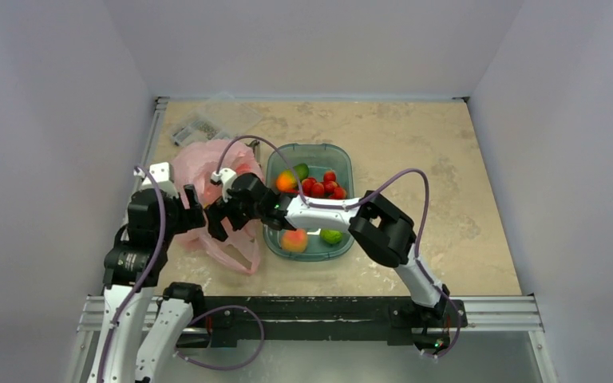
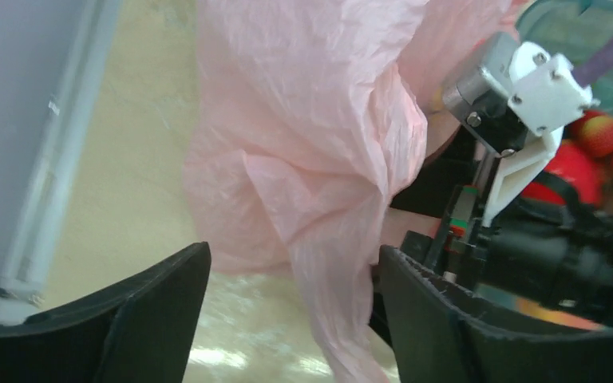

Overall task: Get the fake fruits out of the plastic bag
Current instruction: Adjust the plastic bag at the center of the board.

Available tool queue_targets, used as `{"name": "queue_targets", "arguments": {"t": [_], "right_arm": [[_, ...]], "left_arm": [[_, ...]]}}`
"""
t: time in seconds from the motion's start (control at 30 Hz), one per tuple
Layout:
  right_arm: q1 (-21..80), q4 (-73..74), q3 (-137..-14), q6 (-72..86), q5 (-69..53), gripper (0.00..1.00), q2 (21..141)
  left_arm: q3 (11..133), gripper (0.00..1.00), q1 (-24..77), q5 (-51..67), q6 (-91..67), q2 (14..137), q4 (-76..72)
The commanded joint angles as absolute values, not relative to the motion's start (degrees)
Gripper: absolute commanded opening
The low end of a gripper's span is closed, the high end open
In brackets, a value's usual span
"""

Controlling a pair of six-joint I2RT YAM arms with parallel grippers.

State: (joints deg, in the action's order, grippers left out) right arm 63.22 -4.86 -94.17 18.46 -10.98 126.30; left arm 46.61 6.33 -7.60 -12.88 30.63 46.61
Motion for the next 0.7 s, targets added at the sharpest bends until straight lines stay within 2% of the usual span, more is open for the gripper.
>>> {"name": "queue_targets", "arguments": {"t": [0.0,0.1,0.17,0.37,0.5,0.57,0.67], "right_arm": [[63.1,-11.3,-90.3,24.9,-9.0,0.99,119.4],[62.7,-14.2,-88.7,28.4,-8.9,0.98,118.3],[62.3,-15.3,-88.3,31.4,-8.8,0.98,118.1],[61.5,-17.9,-86.5,40.4,-8.4,0.95,118.3],[61.5,-20.7,-85.1,44.1,-8.8,0.89,119.0],[61.5,-21.4,-84.8,44.7,-10.8,0.88,119.2],[61.5,-21.9,-83.6,44.2,-10.5,0.88,117.8]], "left_arm": [[56.2,0.89,6.7,-11.5,-26.6,35.1,57.2],[58.0,0.99,6.7,-14.6,-36.0,34.2,64.7],[55.3,1.00,6.7,-13.3,-41.8,30.6,66.3],[40.3,1.00,6.7,-0.6,-53.4,18.8,58.4],[32.9,1.00,6.7,7.2,-55.9,16.7,49.0],[31.8,0.92,6.7,5.1,-56.5,17.3,49.7],[32.9,0.64,6.7,0.3,-58.4,20.2,55.6]]}}
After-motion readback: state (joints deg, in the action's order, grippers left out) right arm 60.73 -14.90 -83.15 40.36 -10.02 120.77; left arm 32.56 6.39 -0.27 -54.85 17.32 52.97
